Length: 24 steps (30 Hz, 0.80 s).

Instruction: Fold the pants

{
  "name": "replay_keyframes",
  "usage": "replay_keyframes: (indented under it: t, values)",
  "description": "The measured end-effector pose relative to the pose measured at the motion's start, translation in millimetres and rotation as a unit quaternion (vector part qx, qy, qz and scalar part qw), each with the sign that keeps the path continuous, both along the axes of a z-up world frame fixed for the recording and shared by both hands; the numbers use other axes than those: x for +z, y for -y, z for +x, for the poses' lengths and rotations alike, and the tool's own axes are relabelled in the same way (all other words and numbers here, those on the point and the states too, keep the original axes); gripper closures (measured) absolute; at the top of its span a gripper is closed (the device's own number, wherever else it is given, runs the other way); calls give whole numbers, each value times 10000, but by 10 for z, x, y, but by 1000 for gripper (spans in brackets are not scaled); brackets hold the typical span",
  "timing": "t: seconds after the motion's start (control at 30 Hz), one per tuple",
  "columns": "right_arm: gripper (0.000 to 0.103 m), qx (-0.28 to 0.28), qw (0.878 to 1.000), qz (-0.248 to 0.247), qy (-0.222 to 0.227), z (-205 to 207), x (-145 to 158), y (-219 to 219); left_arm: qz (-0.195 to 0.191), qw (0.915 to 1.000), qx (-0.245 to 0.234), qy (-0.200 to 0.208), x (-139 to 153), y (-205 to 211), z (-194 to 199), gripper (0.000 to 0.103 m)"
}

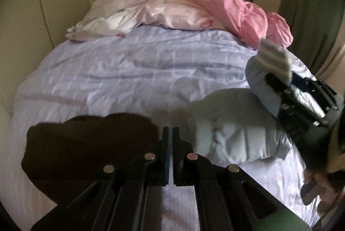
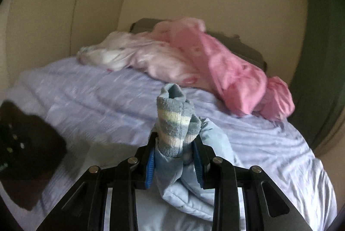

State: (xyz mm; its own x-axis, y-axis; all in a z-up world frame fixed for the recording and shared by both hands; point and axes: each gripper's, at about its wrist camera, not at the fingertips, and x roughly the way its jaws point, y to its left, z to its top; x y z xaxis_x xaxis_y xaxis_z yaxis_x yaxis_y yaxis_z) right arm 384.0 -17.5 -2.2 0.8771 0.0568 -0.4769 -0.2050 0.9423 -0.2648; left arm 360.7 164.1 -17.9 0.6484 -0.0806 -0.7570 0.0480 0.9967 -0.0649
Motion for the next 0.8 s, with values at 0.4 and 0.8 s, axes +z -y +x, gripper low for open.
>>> replay_keyframes:
  t: [0.4,0.8]
  values:
    - [71,730,9893,-1174,-474,76,-869,-923,-98,9995,280,-130,-222,-483,-101,100]
    - [22,1711,9788,-941,-618,-313,-823,-888,-400,9983,360,225,46,-483,-181,75]
